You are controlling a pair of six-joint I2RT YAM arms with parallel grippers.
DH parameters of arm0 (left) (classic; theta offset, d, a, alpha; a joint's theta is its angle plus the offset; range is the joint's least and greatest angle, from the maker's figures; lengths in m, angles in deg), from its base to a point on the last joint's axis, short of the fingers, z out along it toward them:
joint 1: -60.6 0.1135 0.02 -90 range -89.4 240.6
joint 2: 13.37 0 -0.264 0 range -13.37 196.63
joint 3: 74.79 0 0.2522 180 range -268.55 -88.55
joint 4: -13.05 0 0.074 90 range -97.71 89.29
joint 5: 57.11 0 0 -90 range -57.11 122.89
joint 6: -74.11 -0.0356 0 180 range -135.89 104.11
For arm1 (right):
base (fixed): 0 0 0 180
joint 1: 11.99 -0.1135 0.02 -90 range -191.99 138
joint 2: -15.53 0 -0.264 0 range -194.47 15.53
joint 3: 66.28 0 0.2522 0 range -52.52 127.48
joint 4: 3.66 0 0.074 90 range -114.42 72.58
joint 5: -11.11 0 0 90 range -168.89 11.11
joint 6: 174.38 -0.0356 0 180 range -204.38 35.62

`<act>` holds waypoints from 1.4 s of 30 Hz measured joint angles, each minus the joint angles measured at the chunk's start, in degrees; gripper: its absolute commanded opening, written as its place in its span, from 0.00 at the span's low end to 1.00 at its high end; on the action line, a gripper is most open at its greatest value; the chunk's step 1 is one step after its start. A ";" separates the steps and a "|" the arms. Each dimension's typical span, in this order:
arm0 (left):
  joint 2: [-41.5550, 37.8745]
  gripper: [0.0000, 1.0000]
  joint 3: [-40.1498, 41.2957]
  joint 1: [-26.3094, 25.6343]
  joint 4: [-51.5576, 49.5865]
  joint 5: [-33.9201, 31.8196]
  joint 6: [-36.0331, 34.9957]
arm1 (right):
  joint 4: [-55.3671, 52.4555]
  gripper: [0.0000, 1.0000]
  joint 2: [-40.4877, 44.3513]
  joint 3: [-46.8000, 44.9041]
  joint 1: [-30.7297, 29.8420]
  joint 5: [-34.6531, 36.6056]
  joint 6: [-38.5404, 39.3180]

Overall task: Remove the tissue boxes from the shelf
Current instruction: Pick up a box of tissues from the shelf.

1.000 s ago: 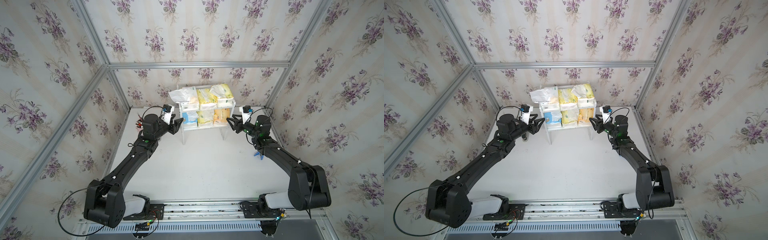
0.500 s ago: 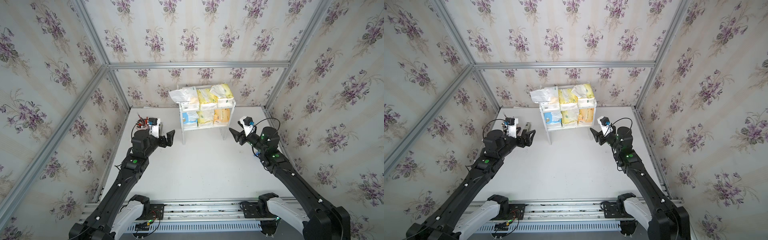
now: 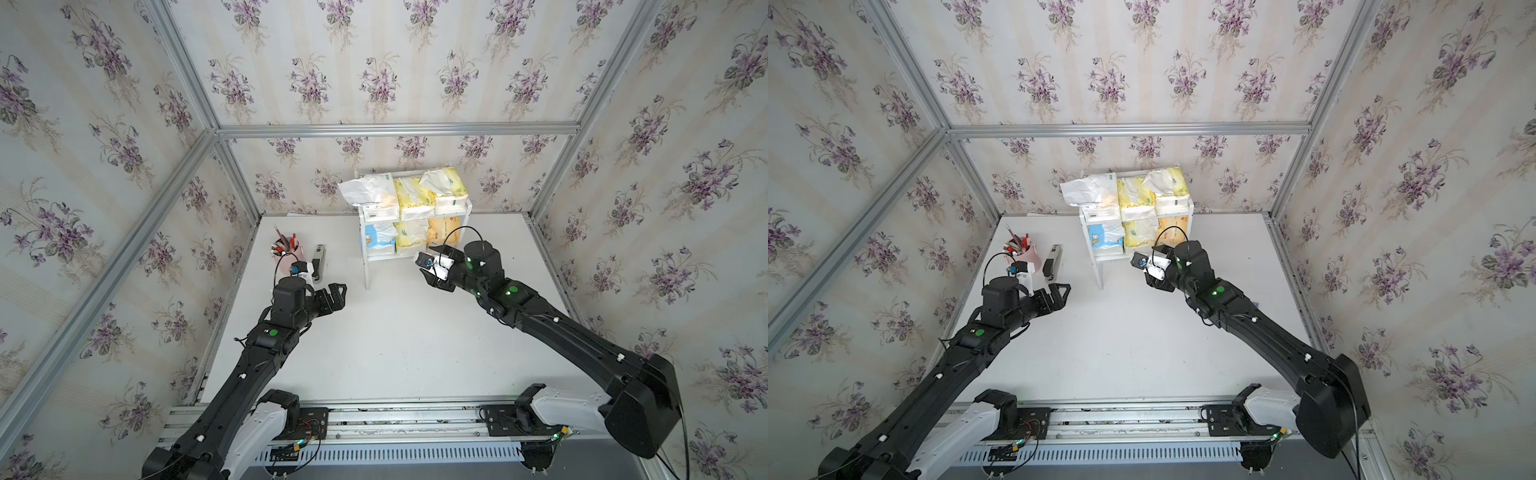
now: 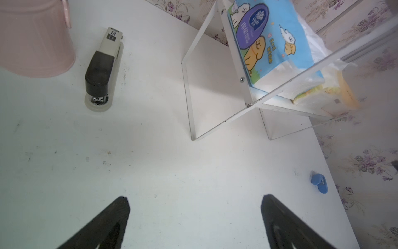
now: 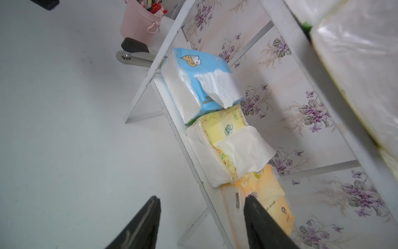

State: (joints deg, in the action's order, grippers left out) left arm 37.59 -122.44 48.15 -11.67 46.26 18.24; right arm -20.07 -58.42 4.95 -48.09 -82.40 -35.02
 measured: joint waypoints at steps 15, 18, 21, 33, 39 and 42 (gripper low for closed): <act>4.59 1.00 -1.38 0.04 0.09 0.09 1.11 | -7.87 0.53 -20.59 19.28 -3.65 8.81 16.70; 5.05 0.99 -1.49 0.04 0.04 -0.11 1.11 | -9.27 0.47 -23.37 21.92 -3.69 10.36 17.86; 5.40 0.99 -1.73 0.02 0.07 -0.13 0.92 | -10.25 0.42 -25.35 23.15 -3.69 11.67 18.75; 5.40 0.99 -3.48 0.00 -0.87 -0.90 -0.37 | -8.61 0.06 -27.21 22.38 -3.91 15.80 20.00; 3.89 0.99 -3.85 0.00 -1.36 -1.11 -1.03 | -7.43 0.00 -25.24 21.00 -3.89 16.33 18.86; 2.99 0.99 -3.93 0.00 -1.57 -1.14 -1.20 | -6.80 0.00 -23.47 20.31 -3.91 16.24 18.03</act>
State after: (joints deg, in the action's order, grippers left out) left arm 40.58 -126.37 48.15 -13.25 45.12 17.04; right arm -26.87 -81.89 25.26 -52.00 -66.16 -16.99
